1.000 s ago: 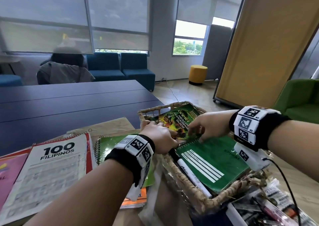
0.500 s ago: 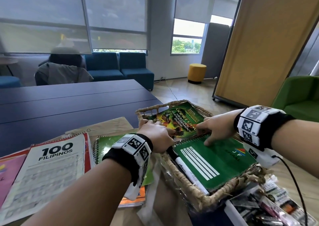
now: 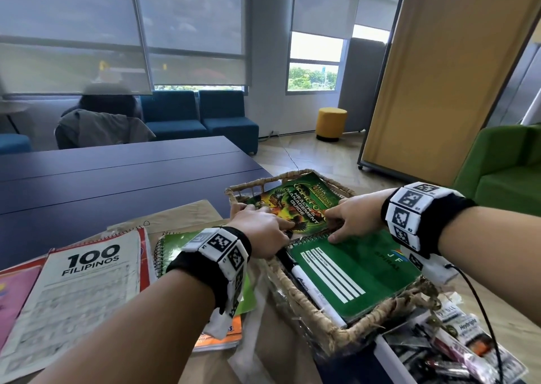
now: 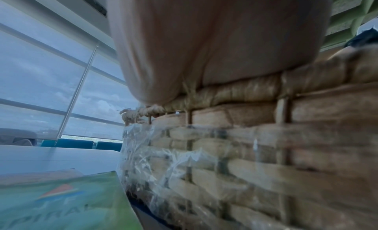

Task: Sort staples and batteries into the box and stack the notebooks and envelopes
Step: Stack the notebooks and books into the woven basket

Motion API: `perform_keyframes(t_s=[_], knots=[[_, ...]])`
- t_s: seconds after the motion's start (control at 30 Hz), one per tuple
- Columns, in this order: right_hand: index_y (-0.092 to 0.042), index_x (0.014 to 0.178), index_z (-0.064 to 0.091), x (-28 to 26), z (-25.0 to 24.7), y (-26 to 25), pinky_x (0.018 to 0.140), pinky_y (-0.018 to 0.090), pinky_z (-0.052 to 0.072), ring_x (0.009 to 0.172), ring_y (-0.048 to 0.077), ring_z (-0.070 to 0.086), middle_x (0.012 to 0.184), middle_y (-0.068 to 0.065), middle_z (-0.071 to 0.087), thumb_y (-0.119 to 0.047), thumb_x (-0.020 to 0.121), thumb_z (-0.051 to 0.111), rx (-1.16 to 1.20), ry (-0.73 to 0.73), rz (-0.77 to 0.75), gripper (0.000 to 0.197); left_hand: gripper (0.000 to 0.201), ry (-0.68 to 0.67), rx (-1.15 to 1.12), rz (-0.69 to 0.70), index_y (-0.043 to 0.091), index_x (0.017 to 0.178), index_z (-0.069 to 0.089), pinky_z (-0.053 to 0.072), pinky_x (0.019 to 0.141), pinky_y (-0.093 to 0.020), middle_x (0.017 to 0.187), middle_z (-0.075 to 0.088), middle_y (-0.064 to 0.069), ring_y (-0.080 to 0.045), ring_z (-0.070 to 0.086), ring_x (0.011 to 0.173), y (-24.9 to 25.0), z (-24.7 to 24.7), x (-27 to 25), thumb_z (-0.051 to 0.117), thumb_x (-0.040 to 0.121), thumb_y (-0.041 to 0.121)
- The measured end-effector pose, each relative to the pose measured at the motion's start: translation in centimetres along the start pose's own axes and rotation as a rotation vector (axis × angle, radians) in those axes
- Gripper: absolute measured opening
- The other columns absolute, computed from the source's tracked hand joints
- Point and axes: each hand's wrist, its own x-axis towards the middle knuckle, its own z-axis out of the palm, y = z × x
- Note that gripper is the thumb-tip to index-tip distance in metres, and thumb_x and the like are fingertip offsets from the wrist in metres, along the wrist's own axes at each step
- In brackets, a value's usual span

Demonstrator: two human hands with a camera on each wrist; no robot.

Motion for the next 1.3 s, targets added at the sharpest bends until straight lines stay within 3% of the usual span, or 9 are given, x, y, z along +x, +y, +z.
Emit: perform_keyframes(t_s=[0.1, 0.3, 0.43, 0.6, 0.73, 0.9, 1.0, 1.17, 1.3], knots=[[-0.023, 0.114, 0.055, -0.1, -0.2, 0.1, 0.075, 0.031, 0.039, 0.096, 0.018, 0.054, 0.110, -0.002, 0.061, -0.050, 0.100, 0.057, 0.014, 0.084, 0.009, 0.031, 0.045, 0.004, 0.011, -0.005, 0.061, 0.147, 0.036, 0.014, 0.116, -0.048, 0.167, 0.024, 0.002, -0.029, 0.025, 0.144, 0.0, 0.1, 0.1, 0.036, 0.102, 0.058], [-0.018, 0.119, 0.061, -1.2, -1.1, -0.7, 0.080, 0.029, 0.042, 0.100, 0.018, 0.054, 0.120, 0.002, 0.063, -0.042, 0.100, 0.061, 0.062, 0.176, 0.014, 0.030, 0.050, 0.012, 0.009, 0.026, 0.058, 0.146, 0.042, 0.016, 0.115, -0.049, 0.164, 0.031, 0.006, -0.027, 0.026, 0.145, -0.5, 0.6, 0.2, 0.030, 0.097, 0.062], [-0.018, 0.111, 0.064, -2.4, -2.3, -1.2, 0.064, 0.024, 0.042, 0.084, 0.012, 0.055, 0.106, 0.000, 0.065, -0.041, 0.098, 0.064, 0.109, 0.258, -0.013, 0.027, 0.043, 0.097, -0.086, 0.043, 0.047, 0.143, 0.052, 0.019, 0.114, -0.044, 0.156, 0.044, 0.001, -0.025, 0.035, 0.139, -0.4, 0.1, -1.0, 0.034, 0.105, 0.056], [-0.018, 0.108, 0.064, -4.8, -3.6, -2.6, 0.059, 0.022, 0.044, 0.075, 0.010, 0.058, 0.093, -0.004, 0.064, -0.036, 0.099, 0.065, 0.270, 0.356, -0.094, 0.021, 0.040, 0.111, -0.303, 0.157, 0.032, 0.139, 0.060, 0.037, 0.114, -0.047, 0.143, 0.053, -0.005, -0.027, 0.049, 0.129, -1.3, 0.0, -2.8, 0.043, 0.107, 0.047], [-0.023, 0.105, 0.063, -6.5, -4.6, -5.3, 0.062, 0.023, 0.039, 0.076, 0.004, 0.053, 0.093, -0.008, 0.059, -0.037, 0.099, 0.065, 0.309, 0.413, -0.215, 0.015, 0.039, 0.173, -0.382, 0.199, 0.025, 0.141, 0.059, 0.043, 0.103, -0.030, 0.143, 0.051, -0.001, -0.019, 0.053, 0.124, -2.6, -0.7, -6.1, 0.051, 0.105, 0.038], [-0.026, 0.106, 0.065, -7.5, -5.4, -10.1, 0.071, 0.032, 0.053, 0.080, 0.011, 0.060, 0.093, -0.009, 0.063, -0.039, 0.096, 0.068, 0.418, 0.429, -0.355, 0.017, 0.034, 0.302, -0.385, 0.166, 0.026, 0.134, 0.064, 0.048, 0.100, -0.034, 0.129, 0.065, -0.002, -0.018, 0.060, 0.115, -6.7, -1.4, -10.6, 0.061, 0.101, 0.032], [-0.029, 0.099, 0.066, -7.4, -5.8, -13.3, 0.079, 0.038, 0.056, 0.086, 0.015, 0.065, 0.093, -0.007, 0.067, -0.041, 0.094, 0.070, 0.445, 0.422, -0.410, 0.013, 0.031, 0.338, -0.427, 0.100, 0.022, 0.131, 0.066, 0.044, 0.081, -0.010, 0.122, 0.067, 0.003, -0.012, 0.061, 0.108, -9.5, -1.6, -13.5, 0.062, 0.101, 0.027], [-0.024, 0.101, 0.066, -6.2, -5.2, -18.2, 0.080, 0.038, 0.062, 0.085, 0.019, 0.071, 0.094, 0.002, 0.073, -0.038, 0.096, 0.069, 0.483, 0.343, -0.434, 0.016, 0.030, 0.352, -0.441, -0.079, 0.021, 0.129, 0.067, 0.047, 0.099, -0.030, 0.126, 0.068, -0.002, -0.017, 0.062, 0.116, -14.2, -0.4, -16.3, 0.063, 0.100, 0.028], [-0.018, 0.113, 0.067, -3.9, -3.8, -21.4, 0.078, 0.033, 0.058, 0.095, 0.022, 0.067, 0.107, 0.002, 0.069, -0.036, 0.096, 0.070, 0.424, 0.303, -0.393, 0.025, 0.047, 0.162, -0.295, -0.212, 0.021, 0.145, 0.052, 0.036, 0.113, -0.034, 0.150, 0.051, -0.004, -0.022, 0.047, 0.137, -16.2, 1.9, -16.6, 0.060, 0.101, 0.035]])
